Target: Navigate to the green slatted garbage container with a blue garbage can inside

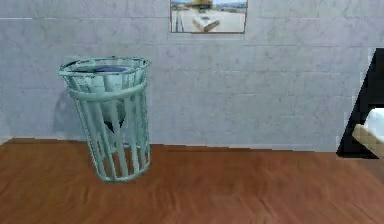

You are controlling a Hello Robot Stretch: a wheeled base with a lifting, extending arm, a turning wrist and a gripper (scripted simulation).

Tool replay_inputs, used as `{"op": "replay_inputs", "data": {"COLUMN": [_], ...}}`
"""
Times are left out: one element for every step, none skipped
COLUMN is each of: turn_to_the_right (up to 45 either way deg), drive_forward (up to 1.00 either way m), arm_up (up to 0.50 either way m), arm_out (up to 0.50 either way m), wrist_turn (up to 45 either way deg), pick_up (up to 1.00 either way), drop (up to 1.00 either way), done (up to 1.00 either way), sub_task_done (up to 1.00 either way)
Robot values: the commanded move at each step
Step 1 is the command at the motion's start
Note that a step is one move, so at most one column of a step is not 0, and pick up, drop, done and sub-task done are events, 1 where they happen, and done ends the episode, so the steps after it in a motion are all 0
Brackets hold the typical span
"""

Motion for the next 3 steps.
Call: {"op": "replay_inputs", "data": {"turn_to_the_right": [0.0, -36.0, 0.0], "drive_forward": [0.8, 0.0, 0.0], "arm_up": [0.0, 0.0, 0.0], "arm_out": [0.0, 0.0, 0.0], "wrist_turn": [0.0, 0.0, 0.0], "pick_up": [0.0, 0.0, 0.0], "drop": [0.0, 0.0, 0.0], "done": [0.0, 0.0, 1.0], "sub_task_done": [0.0, 0.0, 0.0]}}
